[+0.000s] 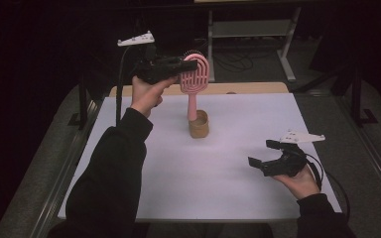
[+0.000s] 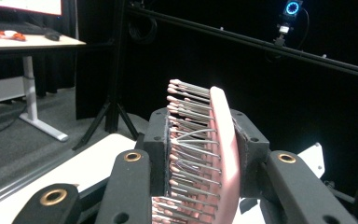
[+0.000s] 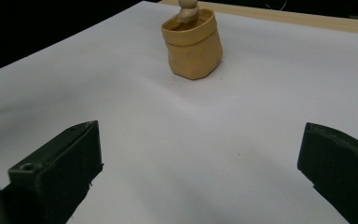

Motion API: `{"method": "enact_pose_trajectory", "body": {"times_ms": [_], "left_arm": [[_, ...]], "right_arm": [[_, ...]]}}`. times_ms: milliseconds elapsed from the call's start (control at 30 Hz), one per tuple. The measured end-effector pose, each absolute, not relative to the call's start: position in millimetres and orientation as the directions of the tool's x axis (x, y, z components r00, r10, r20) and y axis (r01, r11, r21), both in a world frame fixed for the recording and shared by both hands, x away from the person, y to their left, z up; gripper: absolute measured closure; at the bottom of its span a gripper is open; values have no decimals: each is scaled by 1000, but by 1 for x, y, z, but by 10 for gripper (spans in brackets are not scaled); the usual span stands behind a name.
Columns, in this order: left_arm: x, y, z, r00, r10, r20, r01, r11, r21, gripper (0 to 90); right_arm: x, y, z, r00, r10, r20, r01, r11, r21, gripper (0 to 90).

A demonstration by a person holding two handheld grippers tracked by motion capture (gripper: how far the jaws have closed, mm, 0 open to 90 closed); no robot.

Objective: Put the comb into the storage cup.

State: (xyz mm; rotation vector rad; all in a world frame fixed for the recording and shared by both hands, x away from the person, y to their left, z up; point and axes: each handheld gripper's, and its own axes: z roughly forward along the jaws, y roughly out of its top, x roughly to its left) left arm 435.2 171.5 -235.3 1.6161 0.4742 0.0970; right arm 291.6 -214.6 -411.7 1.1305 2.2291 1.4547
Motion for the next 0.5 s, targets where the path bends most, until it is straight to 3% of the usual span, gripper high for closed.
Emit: {"method": "enact_pose_trajectory", "body": {"times_ms": [500], "left_arm": [[451,179,-244,889,391,-238,244,37,969,643]], "right_arm": [[272,-228,-426,-652,738,171,434,179,883,0]]}}
